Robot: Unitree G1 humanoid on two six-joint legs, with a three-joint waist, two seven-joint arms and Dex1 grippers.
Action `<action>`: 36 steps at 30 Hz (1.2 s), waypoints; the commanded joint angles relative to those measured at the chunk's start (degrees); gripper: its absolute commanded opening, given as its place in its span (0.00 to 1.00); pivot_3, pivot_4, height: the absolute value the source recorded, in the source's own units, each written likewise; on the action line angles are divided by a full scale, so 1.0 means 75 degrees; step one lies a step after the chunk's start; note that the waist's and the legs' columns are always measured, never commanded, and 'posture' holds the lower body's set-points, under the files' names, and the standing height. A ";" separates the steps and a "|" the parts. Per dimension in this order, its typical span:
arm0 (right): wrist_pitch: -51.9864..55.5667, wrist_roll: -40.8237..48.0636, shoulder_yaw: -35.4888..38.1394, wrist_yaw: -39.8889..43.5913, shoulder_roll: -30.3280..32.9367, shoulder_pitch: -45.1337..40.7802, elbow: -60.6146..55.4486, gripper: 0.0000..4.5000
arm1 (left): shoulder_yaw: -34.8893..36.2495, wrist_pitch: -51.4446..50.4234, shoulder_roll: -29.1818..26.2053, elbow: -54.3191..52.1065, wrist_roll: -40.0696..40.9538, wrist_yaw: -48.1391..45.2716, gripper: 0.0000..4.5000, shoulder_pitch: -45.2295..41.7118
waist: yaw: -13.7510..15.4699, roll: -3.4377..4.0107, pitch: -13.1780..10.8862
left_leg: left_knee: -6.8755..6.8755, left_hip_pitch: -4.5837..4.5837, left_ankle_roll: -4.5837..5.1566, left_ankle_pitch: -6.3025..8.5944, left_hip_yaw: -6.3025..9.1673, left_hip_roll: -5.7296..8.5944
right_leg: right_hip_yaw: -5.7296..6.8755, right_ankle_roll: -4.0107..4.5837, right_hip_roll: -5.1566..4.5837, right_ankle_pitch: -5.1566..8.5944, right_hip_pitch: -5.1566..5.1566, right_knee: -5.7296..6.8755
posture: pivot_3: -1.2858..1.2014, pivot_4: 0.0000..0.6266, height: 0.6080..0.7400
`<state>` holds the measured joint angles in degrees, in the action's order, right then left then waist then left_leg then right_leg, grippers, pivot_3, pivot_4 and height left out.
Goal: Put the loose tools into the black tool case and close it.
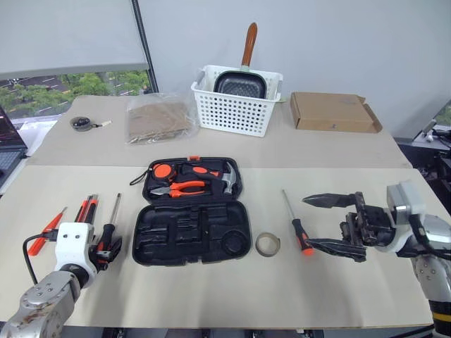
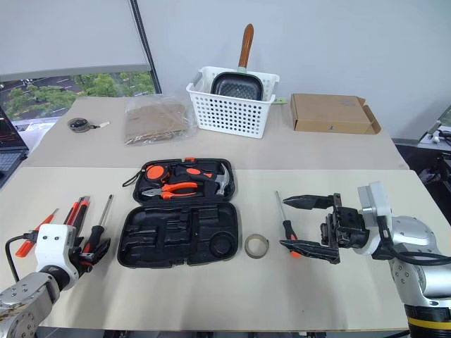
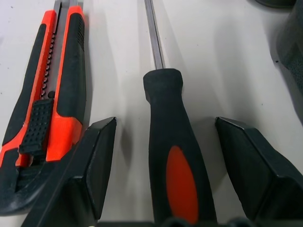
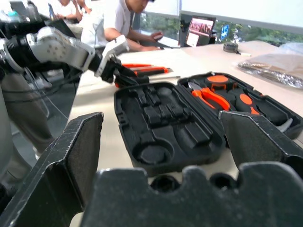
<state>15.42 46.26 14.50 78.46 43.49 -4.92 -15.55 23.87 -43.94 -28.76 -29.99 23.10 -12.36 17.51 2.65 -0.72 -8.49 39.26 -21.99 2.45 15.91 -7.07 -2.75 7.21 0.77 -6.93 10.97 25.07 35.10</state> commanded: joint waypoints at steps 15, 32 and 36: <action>-0.0007 0.0018 0.0079 0.0412 0.0069 -0.0176 0.0034 1.00 | 0.0469 0.0540 0.0321 0.0312 -0.0059 -0.0080 0.21 -0.0220 | -0.0063 0.0014 0.0009 | 0.0001 0.0004 -0.0012 -0.0008 0.0002 -0.0005 | 0.0000 0.0000 0.0006 0.0000 0.0003 0.0013 | 0.52 0.24 0.70; -0.0115 -0.0283 0.0541 -0.0853 -0.0313 0.0288 -0.0223 1.00 | -0.2999 0.5239 -0.2887 0.3803 -0.0883 -0.7454 0.21 -0.4821 | -0.0040 -0.0006 0.0000 | 0.0069 -0.0053 0.0031 0.0004 -0.0005 0.0010 | 0.0017 -0.0014 0.0015 -0.0012 0.0009 -0.0001 | 0.52 0.24 0.70; -0.0124 -0.0224 0.0755 -0.1127 -0.0334 0.0633 -0.0599 1.00 | -0.3982 0.6720 -0.2721 0.5545 -0.1823 -0.8198 0.21 -0.6020 | -0.0068 -0.0008 -0.0002 | 0.0068 -0.0055 0.0067 -0.0011 -0.0016 -0.0012 | 0.0003 -0.0013 0.0050 -0.0011 0.0018 -0.0009 | 0.52 0.24 0.70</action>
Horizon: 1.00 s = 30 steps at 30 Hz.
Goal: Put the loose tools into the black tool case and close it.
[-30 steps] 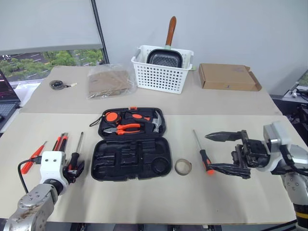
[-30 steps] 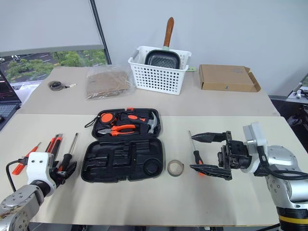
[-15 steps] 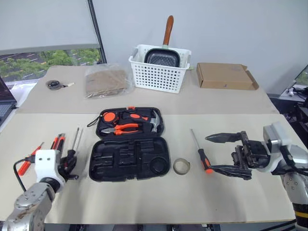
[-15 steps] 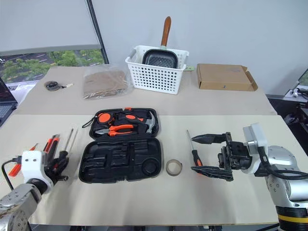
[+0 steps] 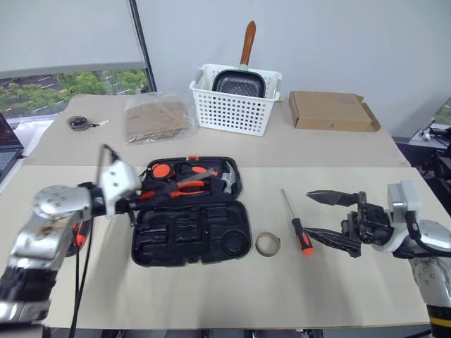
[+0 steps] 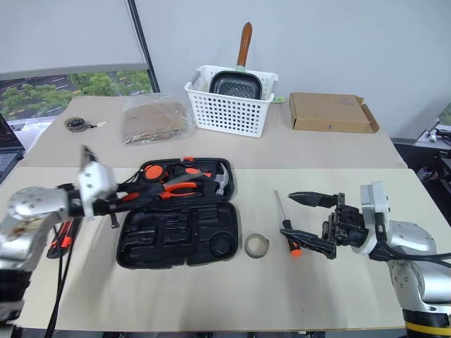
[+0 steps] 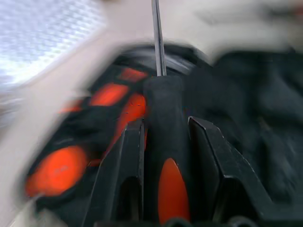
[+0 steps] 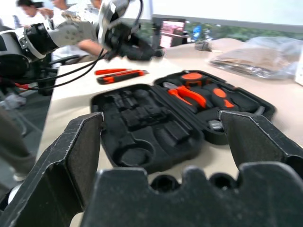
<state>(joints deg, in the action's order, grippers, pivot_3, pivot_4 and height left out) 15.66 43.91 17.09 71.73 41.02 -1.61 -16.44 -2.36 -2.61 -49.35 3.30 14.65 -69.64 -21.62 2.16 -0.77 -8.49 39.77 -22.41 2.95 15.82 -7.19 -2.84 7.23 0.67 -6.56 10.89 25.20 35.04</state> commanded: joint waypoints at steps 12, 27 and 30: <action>-0.0293 0.0238 0.0886 -0.0515 -0.0111 0.0974 -0.1100 1.00 | -0.1562 0.3275 0.0399 0.3792 -0.1703 -0.1697 0.21 -0.2048 | -0.0005 -0.0002 0.0000 | 0.0015 0.0009 0.0021 0.0016 -0.0016 -0.0001 | -0.0020 -0.0004 0.0001 -0.0001 -0.0007 0.0004 | 0.52 0.24 0.70; -0.0220 0.0088 0.0696 -0.0412 0.0000 0.0591 -0.0847 1.00 | -0.1433 0.1977 0.0219 0.3027 -0.1823 -0.1236 0.21 -0.1302 | -0.0088 0.0025 0.0021 | 0.0023 0.0030 0.0022 0.0015 -0.0015 -0.0003 | -0.0026 -0.0006 0.0000 -0.0001 -0.0022 0.0019 | 0.52 0.24 0.70; -0.0267 0.0078 0.0666 -0.0319 -0.0028 0.0571 -0.0756 1.00 | -0.1396 0.1568 0.0097 0.2381 -0.1772 -0.1166 0.21 -0.0905 | -0.0149 0.0028 0.0024 | 0.0025 0.0036 0.0021 0.0015 -0.0014 -0.0008 | -0.0028 -0.0006 0.0003 -0.0001 -0.0022 0.0025 | 0.52 0.24 0.70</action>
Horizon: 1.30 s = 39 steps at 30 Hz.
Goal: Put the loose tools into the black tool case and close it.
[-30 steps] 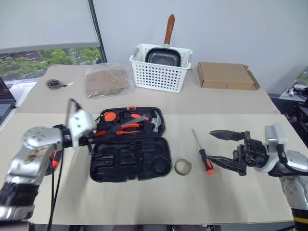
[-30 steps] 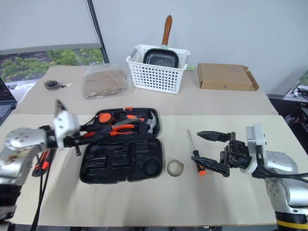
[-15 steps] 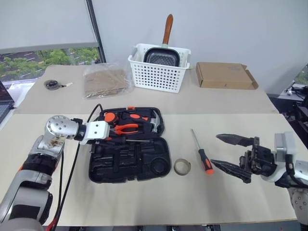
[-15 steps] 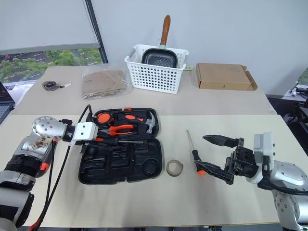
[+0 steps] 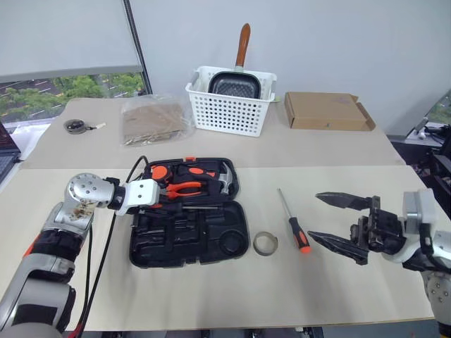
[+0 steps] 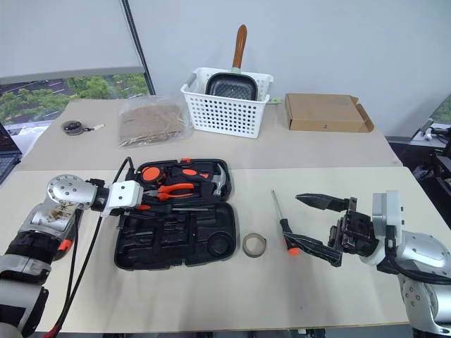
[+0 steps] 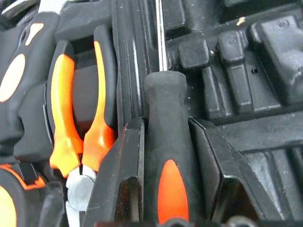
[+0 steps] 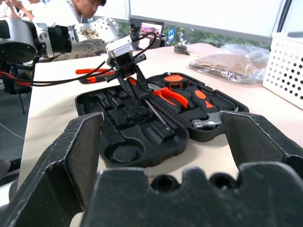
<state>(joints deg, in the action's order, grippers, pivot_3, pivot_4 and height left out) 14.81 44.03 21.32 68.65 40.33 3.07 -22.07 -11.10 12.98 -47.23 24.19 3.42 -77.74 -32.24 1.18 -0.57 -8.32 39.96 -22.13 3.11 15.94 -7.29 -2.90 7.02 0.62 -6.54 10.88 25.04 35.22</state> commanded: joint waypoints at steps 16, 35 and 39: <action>-0.0430 -0.0044 0.0050 0.0485 -0.0018 -0.0091 0.0409 1.00 | 0.0028 -0.2294 -0.0281 -0.2466 -0.0117 0.0161 0.21 0.0634 | -0.0030 0.0010 0.0006 | -0.0005 -0.0007 0.0003 0.0003 -0.0004 0.0006 | -0.0005 -0.0002 -0.0001 0.0002 0.0003 -0.0008 | 0.52 0.24 0.70; -0.0629 -0.0110 -0.0027 0.0505 -0.0078 -0.0085 0.0549 1.00 | 0.0563 -0.3513 -0.0273 -0.3299 0.0482 0.0827 0.21 0.1249 | -0.0018 0.0005 0.0003 | 0.0002 -0.0012 -0.0002 -0.0002 0.0002 0.0006 | -0.0004 -0.0002 0.0000 0.0001 0.0008 0.0001 | 0.52 0.24 0.70; -0.0654 -0.0117 -0.0043 0.0513 -0.0071 -0.0095 0.0569 1.00 | 0.0471 -0.3231 -0.0332 -0.3106 0.0307 0.0831 0.21 0.1309 | -0.0018 0.0005 0.0003 | 0.0001 -0.0013 -0.0002 -0.0001 0.0002 0.0006 | -0.0005 -0.0002 0.0000 0.0001 0.0009 -0.0001 | 0.52 0.24 0.70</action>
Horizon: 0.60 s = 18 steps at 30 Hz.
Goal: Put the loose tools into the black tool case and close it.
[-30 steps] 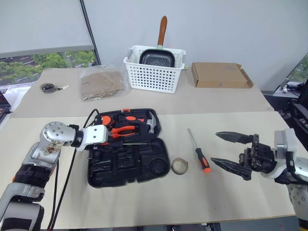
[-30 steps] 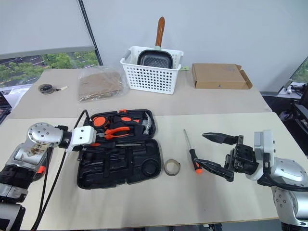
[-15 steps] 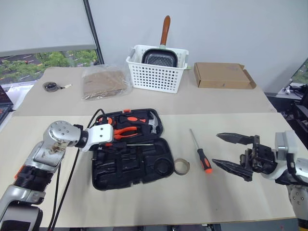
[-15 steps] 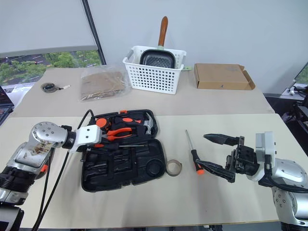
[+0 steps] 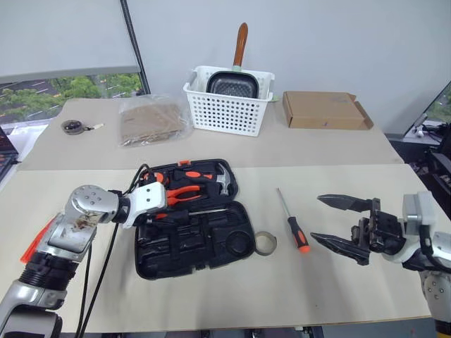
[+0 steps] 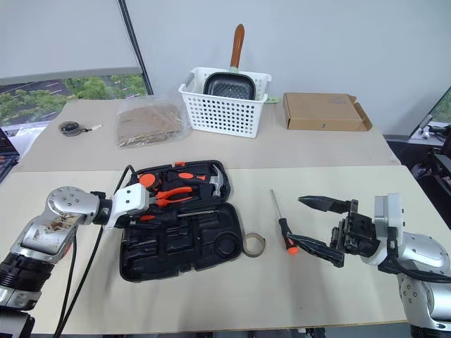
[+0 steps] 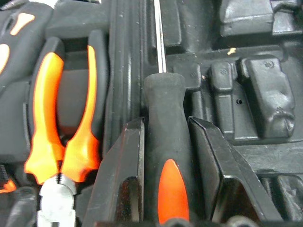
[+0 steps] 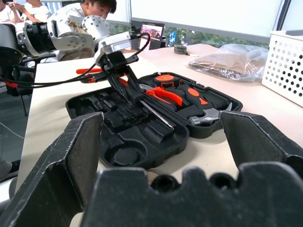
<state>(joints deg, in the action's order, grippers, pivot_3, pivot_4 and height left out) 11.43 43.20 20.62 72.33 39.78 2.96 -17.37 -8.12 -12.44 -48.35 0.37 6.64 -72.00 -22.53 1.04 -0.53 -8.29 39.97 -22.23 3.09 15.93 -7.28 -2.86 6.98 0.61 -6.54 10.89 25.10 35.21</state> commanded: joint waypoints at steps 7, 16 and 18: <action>-0.0210 -0.0032 0.0046 -0.0011 -0.0016 -0.0050 -0.0108 1.00 | -0.0065 0.0427 -0.0325 0.0398 -0.0406 0.0126 0.21 0.0063 | 0.0004 0.0000 0.0000 | 0.0004 0.0006 -0.0002 -0.0002 0.0001 -0.0002 | -0.0001 0.0000 -0.0001 0.0000 -0.0002 0.0011 | 0.52 0.24 0.70; -0.0177 -0.0021 0.0017 -0.0076 -0.0007 -0.0100 -0.0130 1.00 | -0.0067 0.0603 -0.0351 0.0585 -0.0546 0.0244 0.90 0.0040 | 0.0037 0.0001 0.0000 | 0.0007 0.0018 -0.0010 -0.0009 0.0006 -0.0003 | -0.0003 0.0001 -0.0003 0.0000 -0.0003 0.0035 | 0.52 0.24 0.70; -0.0176 -0.0022 0.0015 -0.0073 -0.0001 -0.0105 -0.0116 1.00 | 0.0036 0.0826 -0.0406 0.0607 -0.0533 0.0250 0.99 -0.0005 | 0.0067 0.0003 0.0001 | 0.0008 0.0020 -0.0013 -0.0012 0.0009 -0.0002 | -0.0003 0.0001 -0.0004 0.0001 -0.0003 0.0040 | 0.52 0.24 0.70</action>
<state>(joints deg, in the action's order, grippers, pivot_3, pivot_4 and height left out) 11.35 42.90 20.37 71.94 39.75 2.91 -17.33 -8.78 -7.28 -50.39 3.74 4.09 -71.33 -22.30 1.55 -0.50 -8.29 40.03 -22.07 2.98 15.82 -7.21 -2.87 6.94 0.62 -6.57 10.90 25.08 35.54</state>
